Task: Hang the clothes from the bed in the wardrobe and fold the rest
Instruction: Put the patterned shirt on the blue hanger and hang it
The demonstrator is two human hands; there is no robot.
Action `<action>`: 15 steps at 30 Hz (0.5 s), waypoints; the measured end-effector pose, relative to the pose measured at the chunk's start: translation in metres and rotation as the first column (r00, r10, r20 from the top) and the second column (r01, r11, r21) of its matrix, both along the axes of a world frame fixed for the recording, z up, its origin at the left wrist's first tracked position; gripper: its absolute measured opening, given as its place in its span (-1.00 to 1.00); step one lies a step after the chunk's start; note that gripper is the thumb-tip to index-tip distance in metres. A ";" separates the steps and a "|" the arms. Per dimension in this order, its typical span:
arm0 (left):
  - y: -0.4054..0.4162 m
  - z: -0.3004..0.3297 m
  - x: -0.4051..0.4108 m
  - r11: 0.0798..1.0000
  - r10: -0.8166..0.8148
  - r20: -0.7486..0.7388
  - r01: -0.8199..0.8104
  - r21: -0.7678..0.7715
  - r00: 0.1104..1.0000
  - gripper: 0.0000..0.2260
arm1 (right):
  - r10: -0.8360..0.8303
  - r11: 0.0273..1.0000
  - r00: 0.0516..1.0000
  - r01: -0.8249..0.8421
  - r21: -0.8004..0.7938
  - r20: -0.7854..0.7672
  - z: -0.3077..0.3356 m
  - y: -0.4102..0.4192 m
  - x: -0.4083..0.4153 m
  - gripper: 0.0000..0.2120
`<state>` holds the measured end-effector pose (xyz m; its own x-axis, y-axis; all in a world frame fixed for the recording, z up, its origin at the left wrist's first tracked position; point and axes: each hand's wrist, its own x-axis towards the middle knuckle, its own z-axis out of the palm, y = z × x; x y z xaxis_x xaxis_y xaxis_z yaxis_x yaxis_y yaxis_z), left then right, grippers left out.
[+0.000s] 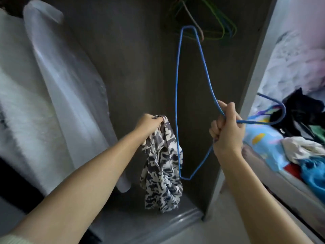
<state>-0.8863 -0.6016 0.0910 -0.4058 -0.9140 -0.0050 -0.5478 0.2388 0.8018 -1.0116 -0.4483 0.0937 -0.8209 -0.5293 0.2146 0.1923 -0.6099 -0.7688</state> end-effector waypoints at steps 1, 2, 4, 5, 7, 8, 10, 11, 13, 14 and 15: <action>0.007 -0.008 -0.001 1.000 -0.001 0.038 0.000 0.021 0.999 -0.64 | -0.002 1.000 0.998 0.004 -0.031 0.057 -0.005 0.009 0.006 -0.64; 0.015 -0.014 -0.004 0.999 -0.015 0.077 0.012 0.051 0.997 -0.62 | -0.021 0.999 0.995 0.026 -0.042 0.101 -0.008 0.018 0.012 -0.58; 0.030 -0.025 -0.012 0.989 -0.089 0.128 0.073 0.128 0.988 -0.64 | -0.068 0.996 0.986 0.075 -0.041 0.153 -0.013 0.027 0.022 -0.49; 0.035 -0.030 -0.017 0.980 -0.130 0.137 0.107 0.167 0.982 -0.66 | -0.088 0.994 0.981 0.097 -0.045 0.171 -0.014 0.029 0.026 -0.47; 0.045 -0.029 -0.021 0.958 -0.175 0.136 0.137 0.251 0.975 -0.71 | -0.120 0.989 0.973 0.135 -0.065 0.196 -0.016 0.033 0.028 -0.46; 0.047 -0.025 -0.022 0.941 -0.186 0.094 0.150 0.305 0.978 -0.72 | -0.127 0.986 0.972 0.145 -0.077 0.196 -0.018 0.035 0.027 -0.45; 0.047 -0.012 -0.022 0.882 -0.201 -0.027 0.193 0.429 0.979 -0.75 | -0.126 0.986 0.974 0.144 -0.088 0.188 -0.024 0.036 0.024 -0.44; 0.045 -0.003 -0.021 0.850 -0.201 -0.083 0.216 0.481 0.976 -0.76 | -0.118 0.988 0.977 0.133 -0.079 0.176 -0.029 0.036 0.022 -0.45; 0.041 0.015 -0.021 0.815 -0.191 -0.158 0.246 0.524 0.969 -0.76 | -0.098 0.995 0.990 0.099 0.000 0.097 -0.042 0.038 0.017 -0.45; 0.039 0.025 -0.022 0.821 -0.182 -0.172 0.246 0.515 0.968 -0.75 | -0.079 0.995 0.996 0.077 0.068 0.030 -0.050 0.040 0.013 -0.44; 0.033 0.032 -0.022 0.835 -0.161 -0.192 0.238 0.496 0.968 -0.73 | -0.049 0.987 0.998 0.056 0.149 -0.048 -0.057 0.044 0.008 -0.44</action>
<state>-0.9081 -0.5685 0.1233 -0.6104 -0.6950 -0.3798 -0.4088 -0.1343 0.9027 -1.0033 -0.4047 0.0362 -0.8400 -0.5145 0.1722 0.1273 -0.4955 -0.8592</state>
